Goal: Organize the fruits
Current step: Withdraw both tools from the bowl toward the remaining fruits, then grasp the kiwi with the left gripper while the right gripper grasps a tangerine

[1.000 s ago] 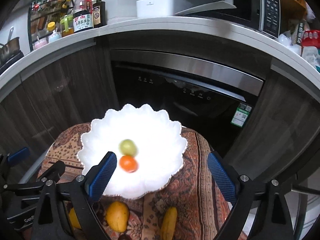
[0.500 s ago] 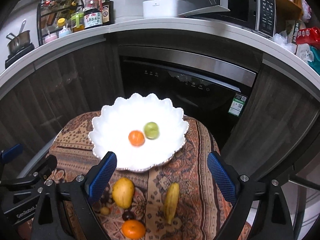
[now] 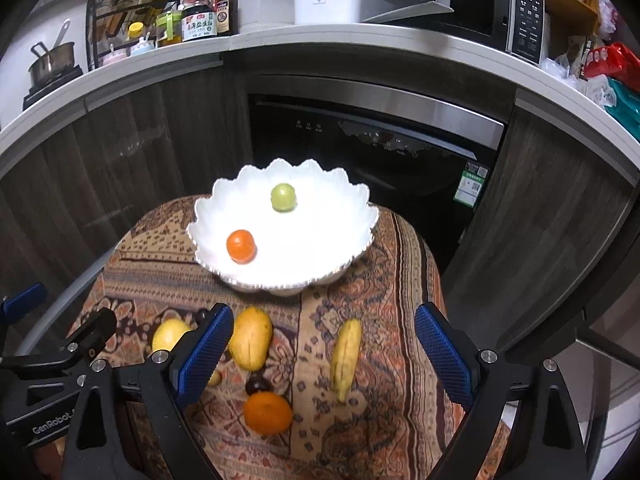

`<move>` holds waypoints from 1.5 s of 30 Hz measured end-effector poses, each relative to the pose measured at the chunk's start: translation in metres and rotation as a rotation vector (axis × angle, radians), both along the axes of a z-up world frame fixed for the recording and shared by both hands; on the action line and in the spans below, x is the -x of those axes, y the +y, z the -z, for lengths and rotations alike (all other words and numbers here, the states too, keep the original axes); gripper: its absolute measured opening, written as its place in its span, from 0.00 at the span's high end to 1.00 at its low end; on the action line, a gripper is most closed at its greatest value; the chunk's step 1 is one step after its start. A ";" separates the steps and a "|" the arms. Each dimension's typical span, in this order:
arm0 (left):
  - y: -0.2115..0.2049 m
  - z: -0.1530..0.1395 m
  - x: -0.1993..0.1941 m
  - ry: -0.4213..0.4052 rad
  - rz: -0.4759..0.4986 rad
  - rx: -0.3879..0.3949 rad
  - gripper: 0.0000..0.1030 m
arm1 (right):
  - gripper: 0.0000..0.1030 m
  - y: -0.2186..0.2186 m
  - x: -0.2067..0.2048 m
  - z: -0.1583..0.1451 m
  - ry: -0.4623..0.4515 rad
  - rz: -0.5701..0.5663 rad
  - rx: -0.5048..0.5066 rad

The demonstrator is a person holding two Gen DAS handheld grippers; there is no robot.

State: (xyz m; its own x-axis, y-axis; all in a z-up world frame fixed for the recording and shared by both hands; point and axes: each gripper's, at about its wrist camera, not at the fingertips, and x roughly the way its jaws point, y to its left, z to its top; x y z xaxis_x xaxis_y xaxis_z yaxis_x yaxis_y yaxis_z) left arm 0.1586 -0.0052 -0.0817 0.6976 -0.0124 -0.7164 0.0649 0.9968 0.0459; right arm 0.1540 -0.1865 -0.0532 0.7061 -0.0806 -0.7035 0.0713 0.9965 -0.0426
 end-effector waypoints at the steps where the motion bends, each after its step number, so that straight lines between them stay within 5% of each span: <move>1: 0.000 0.003 0.002 0.003 0.003 0.000 0.00 | 0.10 0.001 0.002 0.002 0.002 0.000 0.003; 37: -0.015 0.114 0.013 0.139 0.057 -0.016 0.01 | 0.10 -0.003 0.022 0.095 0.139 0.016 0.044; 45: -0.014 0.129 0.006 0.175 0.068 0.008 0.20 | 0.10 -0.001 0.019 0.106 0.151 0.005 0.033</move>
State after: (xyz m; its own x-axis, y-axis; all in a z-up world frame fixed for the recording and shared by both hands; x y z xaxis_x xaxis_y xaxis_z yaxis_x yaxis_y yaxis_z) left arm 0.1526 -0.0190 -0.2109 0.5597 -0.0614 -0.8264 0.1380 0.9902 0.0198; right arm 0.1347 -0.1871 -0.1587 0.5919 -0.1087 -0.7987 0.0663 0.9941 -0.0862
